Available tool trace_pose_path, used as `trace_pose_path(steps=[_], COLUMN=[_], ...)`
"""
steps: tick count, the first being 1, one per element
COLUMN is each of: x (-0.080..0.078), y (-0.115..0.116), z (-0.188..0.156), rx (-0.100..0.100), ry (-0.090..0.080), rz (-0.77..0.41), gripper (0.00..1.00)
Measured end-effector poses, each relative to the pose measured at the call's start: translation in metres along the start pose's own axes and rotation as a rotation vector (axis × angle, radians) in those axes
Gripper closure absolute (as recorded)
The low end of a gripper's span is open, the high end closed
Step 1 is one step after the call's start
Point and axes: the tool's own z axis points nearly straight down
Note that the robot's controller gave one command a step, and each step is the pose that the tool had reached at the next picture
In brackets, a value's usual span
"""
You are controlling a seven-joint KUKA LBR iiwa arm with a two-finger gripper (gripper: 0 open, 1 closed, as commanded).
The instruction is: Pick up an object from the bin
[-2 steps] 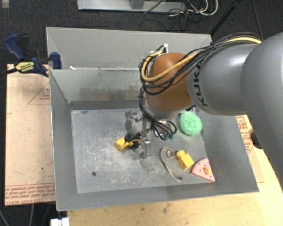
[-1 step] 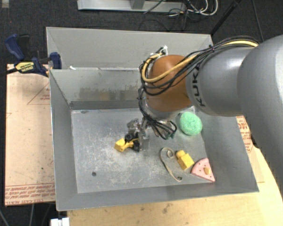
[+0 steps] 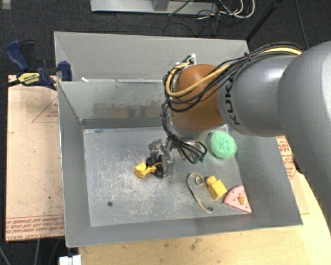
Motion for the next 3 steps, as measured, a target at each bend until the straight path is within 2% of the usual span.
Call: trace_pose_path(steps=[1, 2, 3], x=[0.001, 0.003, 0.001], y=[0.000, 0.001, 0.001], z=[-0.004, -0.024, -0.047], rx=[-0.001, -0.001, 0.001], ry=[0.003, 0.012, 0.003], rz=[0.001, 0.000, 0.001], gripper=[1.00, 1.00, 1.00])
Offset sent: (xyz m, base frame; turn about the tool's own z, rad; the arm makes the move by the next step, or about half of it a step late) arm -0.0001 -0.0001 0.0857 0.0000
